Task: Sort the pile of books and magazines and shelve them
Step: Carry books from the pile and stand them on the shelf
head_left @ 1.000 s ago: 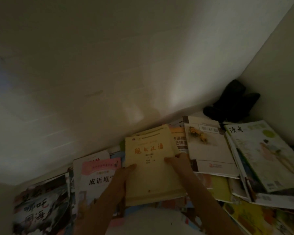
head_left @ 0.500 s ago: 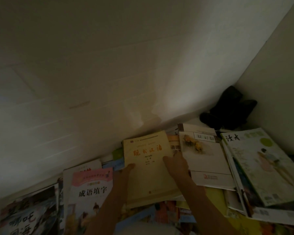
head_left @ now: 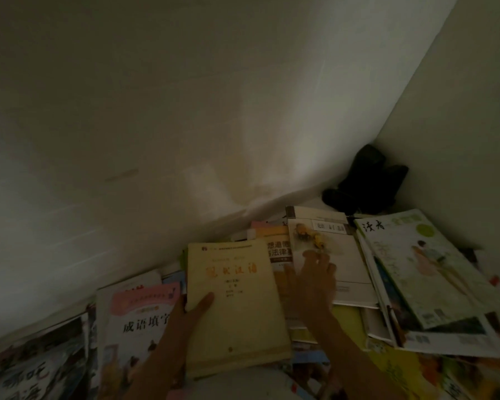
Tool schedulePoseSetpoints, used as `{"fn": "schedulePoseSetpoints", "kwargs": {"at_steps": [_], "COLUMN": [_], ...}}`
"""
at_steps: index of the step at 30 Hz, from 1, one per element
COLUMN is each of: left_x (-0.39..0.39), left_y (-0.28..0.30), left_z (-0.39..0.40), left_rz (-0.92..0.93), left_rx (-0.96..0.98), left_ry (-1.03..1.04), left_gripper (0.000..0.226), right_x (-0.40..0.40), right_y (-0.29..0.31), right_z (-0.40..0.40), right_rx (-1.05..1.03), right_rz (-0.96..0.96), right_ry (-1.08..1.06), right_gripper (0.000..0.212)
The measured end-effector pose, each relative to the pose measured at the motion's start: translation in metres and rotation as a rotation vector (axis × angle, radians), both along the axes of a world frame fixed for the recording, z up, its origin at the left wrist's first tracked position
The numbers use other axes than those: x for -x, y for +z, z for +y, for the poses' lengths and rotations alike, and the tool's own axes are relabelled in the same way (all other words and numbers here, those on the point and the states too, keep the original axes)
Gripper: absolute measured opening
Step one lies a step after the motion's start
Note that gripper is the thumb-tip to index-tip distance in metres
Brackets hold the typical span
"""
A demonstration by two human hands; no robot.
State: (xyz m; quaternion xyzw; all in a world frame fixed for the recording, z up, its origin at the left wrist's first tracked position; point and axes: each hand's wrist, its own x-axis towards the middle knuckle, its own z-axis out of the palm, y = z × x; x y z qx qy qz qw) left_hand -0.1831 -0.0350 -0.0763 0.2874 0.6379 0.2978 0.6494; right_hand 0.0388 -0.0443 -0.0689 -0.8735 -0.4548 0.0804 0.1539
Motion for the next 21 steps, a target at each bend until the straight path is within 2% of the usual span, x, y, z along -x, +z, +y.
{"fn": "schedulePoseSetpoints", "kwargs": {"at_steps": [3, 8, 10, 12, 15, 16, 17, 18, 19, 20, 21], "left_x": [-0.001, -0.003, -0.002, -0.001, 0.007, 0.014, 0.026, 0.029, 0.034, 0.037, 0.031], "left_y": [-0.001, 0.003, 0.006, 0.010, 0.017, 0.020, 0.011, -0.008, -0.021, -0.018, 0.000], "left_z": [-0.001, -0.006, -0.005, -0.005, -0.004, -0.007, -0.001, 0.013, 0.018, 0.013, 0.002], "left_rz": [0.051, 0.051, 0.011, -0.070, -0.173, -0.231, -0.198, -0.543, -0.832, -0.607, -0.280], "left_rx": [-0.051, -0.091, -0.074, -0.062, -0.082, -0.126, -0.171, -0.194, -0.183, -0.257, -0.301], "left_ry": [-0.006, -0.006, 0.028, 0.055, 0.074, -0.038, -0.094, -0.089, -0.186, -0.170, -0.114], "left_gripper": [0.046, 0.042, 0.042, 0.045, 0.043, 0.044, 0.046, 0.047, 0.046, 0.044, 0.044], "right_x": [-0.010, -0.022, -0.034, -0.036, 0.001, 0.021, 0.041, 0.059, 0.078, 0.097, 0.113], "right_y": [-0.004, 0.006, 0.021, 0.038, 0.060, 0.067, 0.070, 0.071, 0.069, 0.067, 0.065], "right_z": [-0.003, -0.003, -0.004, -0.009, -0.025, -0.029, -0.033, -0.035, -0.038, -0.041, -0.045], "right_rx": [0.243, 0.160, 0.087, 0.009, 0.023, 0.038, 0.046, 0.062, 0.104, 0.127, 0.165], "right_rz": [-0.117, -0.086, 0.046, 0.135, 0.099, 0.093, 0.098, 0.103, 0.100, 0.100, 0.046], "right_ry": [0.045, 0.144, 0.116, 0.091, 0.202, 0.250, 0.291, 0.330, 0.365, 0.392, 0.406], "right_gripper": [0.048, 0.026, 0.019, 0.021, 0.024, 0.027, 0.029, 0.030, 0.030, 0.030, 0.031]}}
